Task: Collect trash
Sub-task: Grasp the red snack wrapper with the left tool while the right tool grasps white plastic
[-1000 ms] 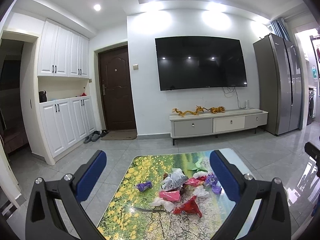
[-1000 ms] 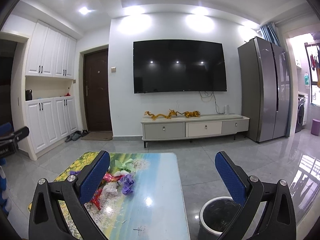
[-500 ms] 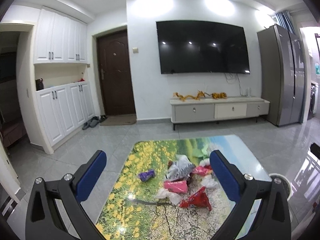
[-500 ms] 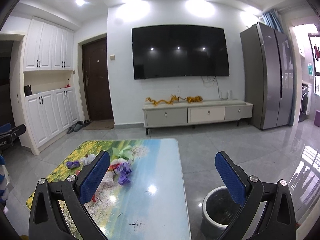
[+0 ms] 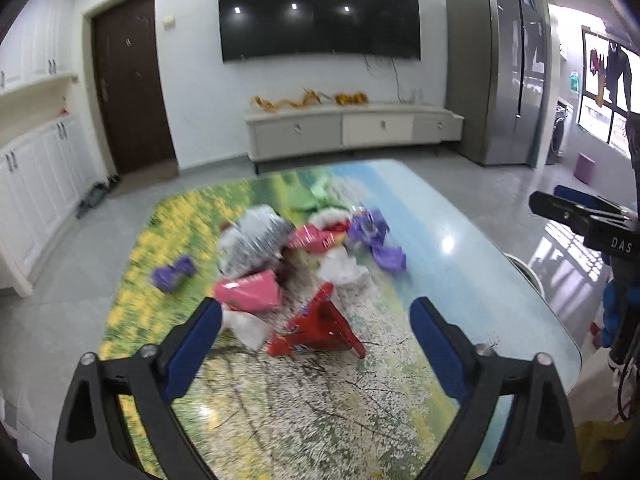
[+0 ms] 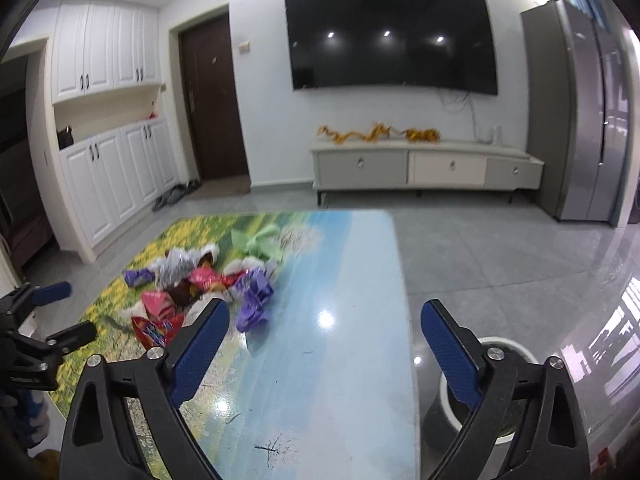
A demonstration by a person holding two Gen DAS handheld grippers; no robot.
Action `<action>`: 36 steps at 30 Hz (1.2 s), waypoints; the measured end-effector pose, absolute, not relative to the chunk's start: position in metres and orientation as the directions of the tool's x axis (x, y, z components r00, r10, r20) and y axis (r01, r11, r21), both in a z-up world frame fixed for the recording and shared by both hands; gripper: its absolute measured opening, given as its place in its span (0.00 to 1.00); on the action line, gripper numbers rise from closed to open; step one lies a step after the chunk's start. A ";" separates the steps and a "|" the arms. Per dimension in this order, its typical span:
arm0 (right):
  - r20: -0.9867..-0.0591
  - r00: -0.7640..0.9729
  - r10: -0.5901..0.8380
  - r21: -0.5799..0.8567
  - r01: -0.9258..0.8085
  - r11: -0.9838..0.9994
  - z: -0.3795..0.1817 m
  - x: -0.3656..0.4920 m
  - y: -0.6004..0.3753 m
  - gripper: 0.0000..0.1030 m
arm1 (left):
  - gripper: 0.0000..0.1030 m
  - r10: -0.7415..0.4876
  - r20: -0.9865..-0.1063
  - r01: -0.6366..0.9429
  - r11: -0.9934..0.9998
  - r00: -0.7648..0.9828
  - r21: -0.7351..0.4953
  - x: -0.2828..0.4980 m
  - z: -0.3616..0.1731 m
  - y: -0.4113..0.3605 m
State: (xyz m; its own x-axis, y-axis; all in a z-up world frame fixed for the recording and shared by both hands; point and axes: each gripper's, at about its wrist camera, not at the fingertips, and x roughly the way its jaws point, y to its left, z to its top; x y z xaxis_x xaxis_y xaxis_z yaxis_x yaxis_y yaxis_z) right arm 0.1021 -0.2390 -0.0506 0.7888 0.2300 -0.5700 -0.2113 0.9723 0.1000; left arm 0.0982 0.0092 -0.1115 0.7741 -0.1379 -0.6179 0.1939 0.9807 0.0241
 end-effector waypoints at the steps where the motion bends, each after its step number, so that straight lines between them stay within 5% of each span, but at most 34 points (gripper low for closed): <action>1: -0.582 0.779 0.233 0.097 -0.218 0.971 -0.055 0.107 -0.235 0.90 | 0.88 -0.149 -0.628 0.200 0.980 0.764 0.011 0.105 -0.117 0.010; 3: -0.605 0.760 0.238 0.094 -0.228 0.969 -0.062 0.117 -0.229 0.89 | 0.86 -0.162 -0.648 0.203 0.979 0.744 -0.012 0.119 -0.130 0.013; 6: -0.638 0.729 0.248 0.090 -0.249 0.964 -0.072 0.131 -0.220 0.87 | 0.71 -0.201 -0.697 0.222 0.973 0.688 -0.062 0.137 -0.149 0.017; 11: -0.681 0.673 0.290 0.100 -0.306 0.947 -0.084 0.149 -0.195 0.83 | 0.30 -0.277 -0.744 0.261 0.955 0.609 -0.141 0.149 -0.174 0.022; 15: -0.705 0.611 0.361 0.141 -0.379 0.915 -0.093 0.163 -0.172 0.74 | 0.17 -0.312 -0.738 0.293 0.942 0.599 -0.161 0.142 -0.179 0.023; 20: -0.730 0.519 0.446 0.171 -0.493 0.853 -0.103 0.181 -0.127 0.48 | 0.16 -0.332 -0.714 0.294 0.938 0.617 -0.182 0.128 -0.169 0.037; 34: -0.812 0.383 0.440 0.202 -0.523 0.828 -0.157 0.226 -0.061 0.47 | 0.16 -0.304 -0.646 0.231 0.952 0.700 -0.199 0.104 -0.143 0.074; 36: -0.822 0.368 0.434 0.200 -0.527 0.826 -0.160 0.224 -0.060 0.34 | 0.16 -0.295 -0.640 0.222 0.956 0.710 -0.194 0.100 -0.139 0.075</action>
